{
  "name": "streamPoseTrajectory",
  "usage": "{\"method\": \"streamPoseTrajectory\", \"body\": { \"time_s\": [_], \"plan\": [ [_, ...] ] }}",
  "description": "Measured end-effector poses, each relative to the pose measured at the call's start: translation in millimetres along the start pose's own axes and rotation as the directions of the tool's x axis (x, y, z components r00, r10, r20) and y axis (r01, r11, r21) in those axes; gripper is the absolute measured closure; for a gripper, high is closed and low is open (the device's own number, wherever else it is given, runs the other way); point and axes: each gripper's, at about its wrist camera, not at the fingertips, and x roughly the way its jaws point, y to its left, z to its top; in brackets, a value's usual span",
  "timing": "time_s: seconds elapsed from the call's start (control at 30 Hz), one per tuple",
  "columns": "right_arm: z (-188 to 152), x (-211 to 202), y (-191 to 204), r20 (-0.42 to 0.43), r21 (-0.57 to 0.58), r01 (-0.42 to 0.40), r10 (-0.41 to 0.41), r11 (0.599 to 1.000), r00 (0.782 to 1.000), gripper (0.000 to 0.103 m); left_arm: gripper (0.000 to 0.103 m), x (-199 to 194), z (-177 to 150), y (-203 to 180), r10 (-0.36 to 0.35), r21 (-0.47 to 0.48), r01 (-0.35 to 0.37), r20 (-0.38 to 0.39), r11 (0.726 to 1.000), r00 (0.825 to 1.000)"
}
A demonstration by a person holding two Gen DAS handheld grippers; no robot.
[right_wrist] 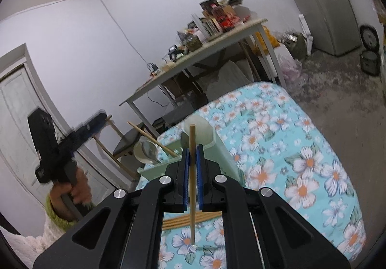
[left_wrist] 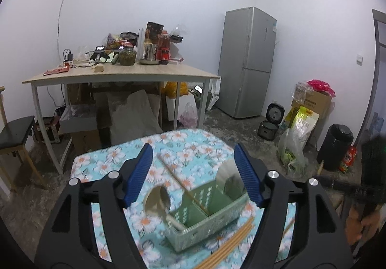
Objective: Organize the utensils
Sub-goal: 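Lower the chopstick into the green holder and open the right tool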
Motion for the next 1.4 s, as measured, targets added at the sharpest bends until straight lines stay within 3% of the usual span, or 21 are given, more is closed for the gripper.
{"method": "streamPoseTrajectory", "body": {
  "time_s": [0.3, 0.67, 0.9, 1.4],
  "plan": [
    [42.5, -9.1, 32.0, 0.078, -0.077, -0.040, 0.046, 0.996, 0.996, 0.097, 0.029, -30.9, -54.7, 22.3, 0.036, -0.064, -0.041, -0.071, 0.997, 0.997],
    [107.5, 7.7, 80.6, 0.184, -0.200, -0.066, 0.104, 0.978, 0.978, 0.097, 0.027, -40.1, -97.8, 36.3, 0.015, -0.128, -0.031, -0.124, 0.991, 0.992],
    [116.4, 55.2, 100.7, 0.162, -0.262, -0.029, 0.073, 0.965, 0.984, 0.097, 0.022, -34.9, -106.5, 34.4, -0.019, -0.141, 0.000, -0.128, 0.990, 0.992],
    [84.7, 132.1, 80.8, 0.007, -0.261, 0.013, -0.011, 0.965, 1.000, 0.097, 0.022, -22.4, -119.4, 35.8, -0.040, -0.155, 0.015, -0.158, 0.988, 0.987]
  ]
}}
